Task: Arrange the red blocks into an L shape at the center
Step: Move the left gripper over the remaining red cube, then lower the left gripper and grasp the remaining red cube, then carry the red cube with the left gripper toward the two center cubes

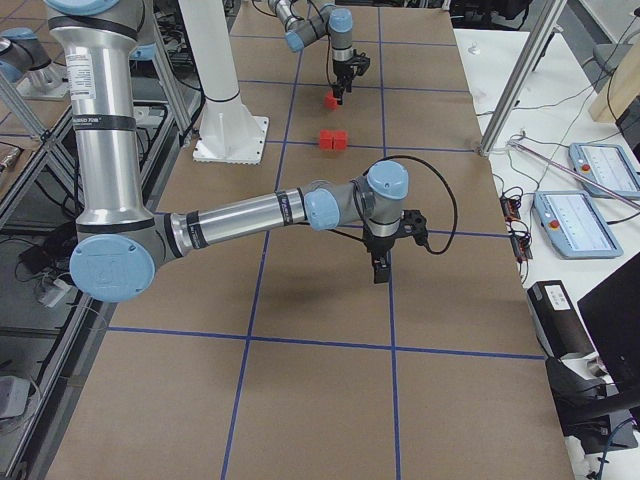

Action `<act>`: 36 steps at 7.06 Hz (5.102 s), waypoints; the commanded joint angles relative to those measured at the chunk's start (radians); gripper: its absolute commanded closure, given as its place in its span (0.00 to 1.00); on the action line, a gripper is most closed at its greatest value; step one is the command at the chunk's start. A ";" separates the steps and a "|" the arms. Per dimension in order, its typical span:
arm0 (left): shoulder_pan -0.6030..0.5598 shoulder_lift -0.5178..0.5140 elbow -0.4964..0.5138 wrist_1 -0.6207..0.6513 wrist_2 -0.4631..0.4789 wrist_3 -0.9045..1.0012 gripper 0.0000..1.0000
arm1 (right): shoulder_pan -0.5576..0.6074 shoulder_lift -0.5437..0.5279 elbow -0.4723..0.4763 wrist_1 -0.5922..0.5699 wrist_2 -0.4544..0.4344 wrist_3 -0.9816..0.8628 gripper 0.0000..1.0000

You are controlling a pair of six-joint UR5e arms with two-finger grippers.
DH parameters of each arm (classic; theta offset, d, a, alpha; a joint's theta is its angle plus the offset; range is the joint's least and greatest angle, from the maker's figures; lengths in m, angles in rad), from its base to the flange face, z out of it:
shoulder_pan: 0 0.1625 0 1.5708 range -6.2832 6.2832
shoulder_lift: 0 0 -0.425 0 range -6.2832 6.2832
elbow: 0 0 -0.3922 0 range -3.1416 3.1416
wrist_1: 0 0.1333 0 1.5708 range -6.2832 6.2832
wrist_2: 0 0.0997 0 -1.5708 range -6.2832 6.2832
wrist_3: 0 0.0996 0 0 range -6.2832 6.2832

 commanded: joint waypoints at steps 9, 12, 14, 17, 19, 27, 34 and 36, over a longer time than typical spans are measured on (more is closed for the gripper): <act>0.014 0.148 0.021 -0.137 -0.090 -0.035 0.21 | -0.001 0.000 -0.003 0.000 0.001 0.000 0.00; 0.014 0.145 0.023 -0.135 -0.090 -0.035 0.68 | -0.001 0.000 -0.003 0.000 0.001 0.000 0.00; 0.012 0.141 0.002 -0.128 -0.099 -0.029 0.77 | -0.001 0.002 -0.003 0.000 0.001 0.000 0.01; -0.006 0.063 -0.003 -0.123 -0.090 -0.014 1.00 | -0.001 0.002 -0.003 0.000 0.001 0.000 0.00; -0.006 0.024 0.006 -0.123 -0.091 0.100 1.00 | -0.001 0.002 -0.003 0.000 0.001 0.000 0.00; -0.044 -0.040 0.021 -0.098 -0.150 0.622 1.00 | 0.001 -0.003 -0.003 0.000 0.001 0.002 0.00; 0.011 -0.151 0.109 0.041 -0.058 1.095 1.00 | -0.001 -0.001 -0.016 0.000 -0.001 0.002 0.00; 0.021 -0.169 0.121 0.047 -0.045 1.086 1.00 | -0.001 -0.001 -0.018 0.000 0.001 0.002 0.01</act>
